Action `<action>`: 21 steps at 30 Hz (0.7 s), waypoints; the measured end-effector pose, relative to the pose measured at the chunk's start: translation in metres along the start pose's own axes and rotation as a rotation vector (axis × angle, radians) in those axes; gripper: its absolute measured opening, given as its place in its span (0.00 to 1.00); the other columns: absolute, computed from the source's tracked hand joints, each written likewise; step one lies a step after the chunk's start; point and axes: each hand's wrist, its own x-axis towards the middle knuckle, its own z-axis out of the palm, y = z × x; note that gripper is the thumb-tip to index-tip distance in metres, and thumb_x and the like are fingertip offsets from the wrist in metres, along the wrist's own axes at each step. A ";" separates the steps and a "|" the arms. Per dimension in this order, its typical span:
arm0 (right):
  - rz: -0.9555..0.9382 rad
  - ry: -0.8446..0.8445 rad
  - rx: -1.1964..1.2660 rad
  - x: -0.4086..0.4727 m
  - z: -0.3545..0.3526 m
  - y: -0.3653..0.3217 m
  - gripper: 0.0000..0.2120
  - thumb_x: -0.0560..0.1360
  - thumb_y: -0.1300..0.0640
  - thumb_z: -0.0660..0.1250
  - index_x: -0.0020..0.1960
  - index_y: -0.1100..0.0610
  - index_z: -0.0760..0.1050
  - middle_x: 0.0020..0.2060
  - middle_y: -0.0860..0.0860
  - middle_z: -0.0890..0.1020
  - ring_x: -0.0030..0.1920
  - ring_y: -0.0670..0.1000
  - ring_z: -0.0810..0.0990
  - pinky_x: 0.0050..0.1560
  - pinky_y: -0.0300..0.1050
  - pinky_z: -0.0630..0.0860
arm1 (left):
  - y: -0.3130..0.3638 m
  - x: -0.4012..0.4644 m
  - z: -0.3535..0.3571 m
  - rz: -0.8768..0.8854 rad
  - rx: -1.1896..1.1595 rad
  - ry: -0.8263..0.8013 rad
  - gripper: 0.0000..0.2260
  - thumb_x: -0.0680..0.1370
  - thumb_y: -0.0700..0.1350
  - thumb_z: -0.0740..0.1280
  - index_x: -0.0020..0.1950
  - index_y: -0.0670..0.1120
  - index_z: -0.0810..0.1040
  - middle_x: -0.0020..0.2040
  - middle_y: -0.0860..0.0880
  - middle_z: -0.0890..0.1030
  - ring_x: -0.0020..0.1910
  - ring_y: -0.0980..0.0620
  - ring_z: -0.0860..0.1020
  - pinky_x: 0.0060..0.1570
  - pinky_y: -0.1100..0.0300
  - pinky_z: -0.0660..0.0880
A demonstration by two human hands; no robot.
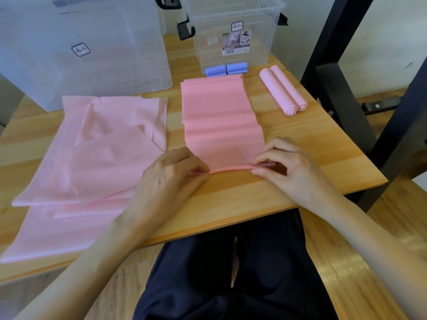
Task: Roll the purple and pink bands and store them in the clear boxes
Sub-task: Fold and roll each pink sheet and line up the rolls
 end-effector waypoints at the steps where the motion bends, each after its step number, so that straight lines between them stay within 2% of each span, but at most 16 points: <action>1: 0.015 -0.001 -0.001 0.002 0.000 -0.001 0.12 0.74 0.51 0.67 0.49 0.58 0.83 0.43 0.46 0.77 0.48 0.46 0.73 0.52 0.39 0.71 | 0.000 0.001 0.000 -0.017 -0.019 -0.004 0.04 0.78 0.48 0.69 0.48 0.52 0.83 0.46 0.57 0.78 0.45 0.54 0.77 0.42 0.55 0.76; 3: 0.019 -0.019 -0.015 0.004 0.000 -0.002 0.12 0.75 0.50 0.65 0.47 0.57 0.83 0.42 0.44 0.77 0.48 0.44 0.71 0.54 0.36 0.68 | -0.001 0.004 -0.001 -0.038 -0.057 -0.022 0.04 0.79 0.48 0.68 0.47 0.52 0.83 0.45 0.57 0.78 0.44 0.56 0.77 0.42 0.52 0.77; 6: 0.048 -0.071 0.034 0.005 -0.006 -0.006 0.12 0.75 0.48 0.64 0.46 0.54 0.83 0.40 0.40 0.77 0.47 0.42 0.70 0.54 0.31 0.63 | -0.004 0.006 -0.005 -0.087 -0.120 -0.098 0.05 0.79 0.48 0.67 0.48 0.51 0.82 0.45 0.57 0.78 0.45 0.58 0.77 0.46 0.55 0.76; 8: 0.103 -0.094 0.069 0.005 -0.008 -0.007 0.08 0.74 0.49 0.67 0.45 0.52 0.83 0.39 0.39 0.78 0.48 0.41 0.72 0.52 0.30 0.63 | -0.004 0.006 -0.007 -0.123 -0.137 -0.136 0.05 0.79 0.48 0.66 0.48 0.52 0.82 0.45 0.57 0.79 0.46 0.58 0.77 0.48 0.57 0.75; 11: 0.178 -0.066 0.104 0.007 -0.007 -0.007 0.02 0.73 0.52 0.73 0.42 0.49 0.81 0.40 0.42 0.79 0.46 0.42 0.74 0.47 0.29 0.67 | -0.003 0.006 -0.004 -0.166 -0.150 -0.096 0.03 0.77 0.46 0.68 0.47 0.53 0.81 0.44 0.57 0.78 0.45 0.59 0.77 0.47 0.55 0.76; 13: 0.184 -0.055 0.102 0.006 -0.005 -0.006 0.02 0.73 0.53 0.73 0.42 0.49 0.80 0.41 0.43 0.77 0.46 0.42 0.74 0.47 0.27 0.67 | -0.002 0.005 -0.001 -0.139 -0.132 -0.037 0.02 0.76 0.45 0.70 0.46 0.52 0.81 0.44 0.57 0.77 0.43 0.59 0.77 0.45 0.56 0.77; 16: 0.128 -0.064 0.053 0.004 -0.005 -0.003 0.06 0.74 0.50 0.69 0.44 0.51 0.82 0.42 0.44 0.77 0.47 0.43 0.73 0.49 0.32 0.67 | -0.001 0.001 -0.002 -0.062 -0.087 -0.003 0.01 0.77 0.44 0.71 0.46 0.50 0.82 0.44 0.56 0.77 0.42 0.58 0.76 0.42 0.54 0.77; 18: 0.097 -0.058 0.053 0.001 -0.005 -0.002 0.09 0.73 0.49 0.68 0.46 0.53 0.83 0.42 0.44 0.77 0.48 0.44 0.74 0.51 0.34 0.68 | -0.003 -0.003 -0.002 -0.036 -0.073 -0.001 0.02 0.77 0.46 0.71 0.48 0.50 0.83 0.45 0.55 0.77 0.43 0.56 0.77 0.43 0.52 0.78; 21: 0.073 -0.027 0.076 0.000 -0.005 -0.002 0.08 0.73 0.51 0.70 0.47 0.54 0.84 0.42 0.45 0.78 0.49 0.45 0.74 0.52 0.33 0.69 | -0.006 -0.004 -0.003 -0.073 -0.136 -0.012 0.05 0.77 0.49 0.70 0.50 0.50 0.84 0.47 0.56 0.77 0.45 0.57 0.78 0.46 0.55 0.78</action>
